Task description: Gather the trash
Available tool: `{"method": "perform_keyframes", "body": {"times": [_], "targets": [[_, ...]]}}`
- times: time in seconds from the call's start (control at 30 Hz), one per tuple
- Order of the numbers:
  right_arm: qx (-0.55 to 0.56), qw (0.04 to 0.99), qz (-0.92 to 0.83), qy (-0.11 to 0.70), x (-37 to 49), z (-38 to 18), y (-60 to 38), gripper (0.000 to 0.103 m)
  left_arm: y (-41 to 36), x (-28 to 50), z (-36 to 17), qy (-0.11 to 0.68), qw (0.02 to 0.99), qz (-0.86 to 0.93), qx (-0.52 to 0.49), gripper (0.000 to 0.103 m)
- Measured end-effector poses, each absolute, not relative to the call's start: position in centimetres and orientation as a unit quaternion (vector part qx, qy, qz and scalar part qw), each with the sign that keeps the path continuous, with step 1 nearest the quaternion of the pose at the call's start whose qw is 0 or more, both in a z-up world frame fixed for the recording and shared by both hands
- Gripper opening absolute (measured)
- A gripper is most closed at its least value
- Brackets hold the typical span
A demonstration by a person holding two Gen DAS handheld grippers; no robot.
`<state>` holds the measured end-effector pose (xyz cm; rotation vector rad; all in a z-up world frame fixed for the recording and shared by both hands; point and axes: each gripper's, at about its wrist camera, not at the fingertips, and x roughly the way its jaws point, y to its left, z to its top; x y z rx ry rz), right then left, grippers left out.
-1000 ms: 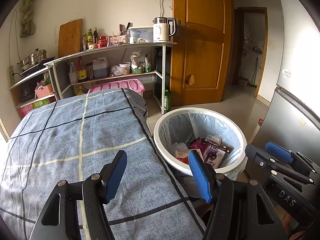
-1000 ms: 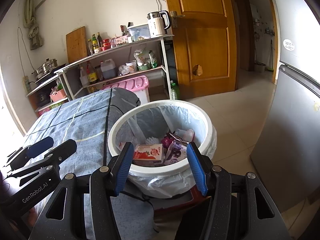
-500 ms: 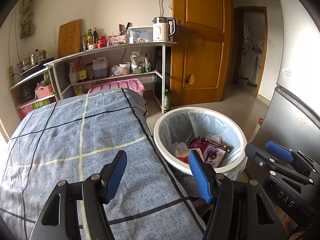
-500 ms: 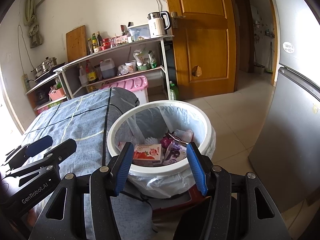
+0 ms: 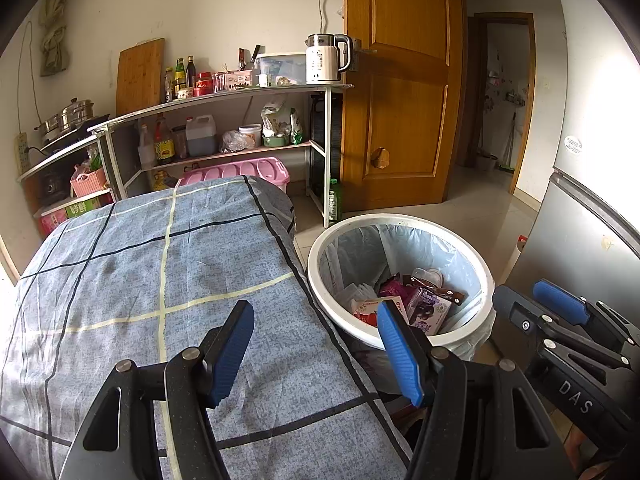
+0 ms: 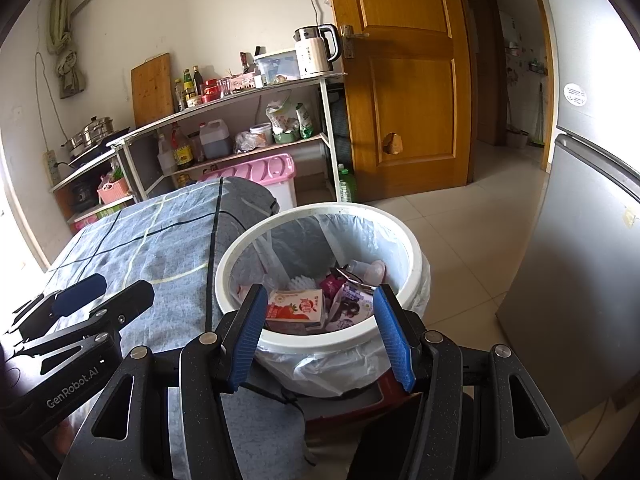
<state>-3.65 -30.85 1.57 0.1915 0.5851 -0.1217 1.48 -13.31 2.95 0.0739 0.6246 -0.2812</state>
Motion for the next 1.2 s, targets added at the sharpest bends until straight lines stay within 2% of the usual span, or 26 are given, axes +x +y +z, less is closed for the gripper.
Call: {"method": "perform_keyframes", "body": {"times": [1.2], "targets": [[0.093, 0.951, -0.057, 0.288, -3.66, 1.55, -30.29, 0.056, -13.32, 1.29, 2.92, 0.307, 0.941, -0.139, 0.035, 0.064]]}}
